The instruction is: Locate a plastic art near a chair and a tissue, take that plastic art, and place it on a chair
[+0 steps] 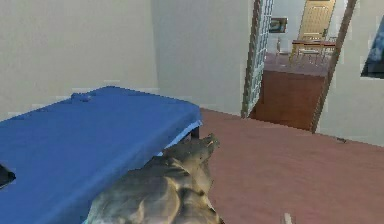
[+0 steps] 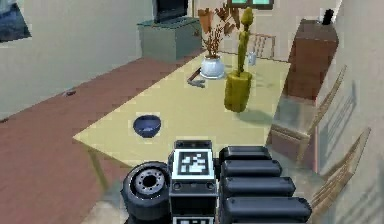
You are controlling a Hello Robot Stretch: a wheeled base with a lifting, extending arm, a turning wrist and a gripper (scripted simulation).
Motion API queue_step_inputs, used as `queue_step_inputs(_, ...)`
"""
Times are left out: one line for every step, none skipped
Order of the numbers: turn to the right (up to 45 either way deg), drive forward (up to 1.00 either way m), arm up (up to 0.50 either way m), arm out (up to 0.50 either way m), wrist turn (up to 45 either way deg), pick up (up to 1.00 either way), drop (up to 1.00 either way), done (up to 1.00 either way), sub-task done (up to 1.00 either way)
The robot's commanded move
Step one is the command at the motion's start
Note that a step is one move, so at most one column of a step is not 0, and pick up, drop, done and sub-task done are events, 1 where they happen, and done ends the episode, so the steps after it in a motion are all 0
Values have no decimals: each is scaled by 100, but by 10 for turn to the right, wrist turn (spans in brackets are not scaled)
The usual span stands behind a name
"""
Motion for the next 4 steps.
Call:
queue_step_inputs(-210, 0, 0, 0, 0, 0, 0, 0, 0)
queue_step_inputs(450, 0, 0, 0, 0, 0, 0, 0, 0)
queue_step_inputs(450, 0, 0, 0, 0, 0, 0, 0, 0)
queue_step_inputs(60, 0, 0, 0, 0, 0, 0, 0, 0)
